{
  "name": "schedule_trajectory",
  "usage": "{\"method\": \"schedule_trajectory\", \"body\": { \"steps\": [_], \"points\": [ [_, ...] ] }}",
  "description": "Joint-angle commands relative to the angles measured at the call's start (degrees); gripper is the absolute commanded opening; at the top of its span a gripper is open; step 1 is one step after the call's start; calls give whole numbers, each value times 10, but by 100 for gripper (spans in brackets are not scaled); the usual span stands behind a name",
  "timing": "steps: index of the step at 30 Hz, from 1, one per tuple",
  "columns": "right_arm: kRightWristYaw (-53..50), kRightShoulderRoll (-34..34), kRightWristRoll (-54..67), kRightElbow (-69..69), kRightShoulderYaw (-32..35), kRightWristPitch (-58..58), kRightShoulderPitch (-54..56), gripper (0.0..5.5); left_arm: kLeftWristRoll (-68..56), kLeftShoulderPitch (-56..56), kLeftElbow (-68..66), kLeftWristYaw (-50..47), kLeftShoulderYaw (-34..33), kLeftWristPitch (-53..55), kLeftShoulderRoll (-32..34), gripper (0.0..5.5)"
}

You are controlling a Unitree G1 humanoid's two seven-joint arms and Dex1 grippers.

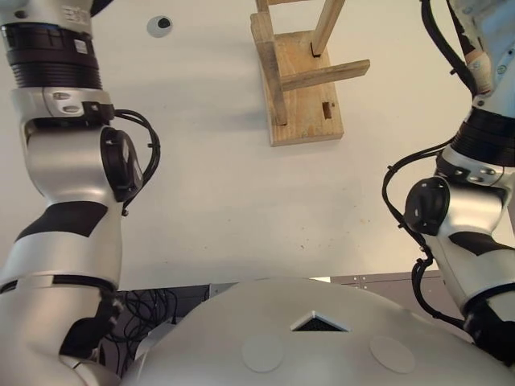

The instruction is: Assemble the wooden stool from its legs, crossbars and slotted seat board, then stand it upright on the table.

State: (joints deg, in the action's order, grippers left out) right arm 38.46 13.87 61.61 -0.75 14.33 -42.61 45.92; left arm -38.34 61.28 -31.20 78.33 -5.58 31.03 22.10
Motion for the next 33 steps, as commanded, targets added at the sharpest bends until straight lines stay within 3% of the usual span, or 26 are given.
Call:
{"method": "schedule_trajectory", "body": {
  "steps": [1,11,21,27,28,33],
  "points": [
    [-9,-7,12,-3,3,-2,27,363,7,17,-5,14,2,-1,0,202],
    [-13,-21,16,-20,-7,2,62,363,14,12,-3,32,6,14,6,202],
    [5,-25,18,-30,-5,6,71,222,13,14,-9,42,4,23,7,201],
    [13,-20,-3,-37,-9,20,70,215,10,17,-13,34,-2,35,8,201],
    [12,-21,-7,-39,-7,26,68,213,13,19,-18,24,-3,37,6,238],
    [10,-13,-39,-44,0,59,53,206,15,5,-21,13,-14,43,22,292]
  ]
}}
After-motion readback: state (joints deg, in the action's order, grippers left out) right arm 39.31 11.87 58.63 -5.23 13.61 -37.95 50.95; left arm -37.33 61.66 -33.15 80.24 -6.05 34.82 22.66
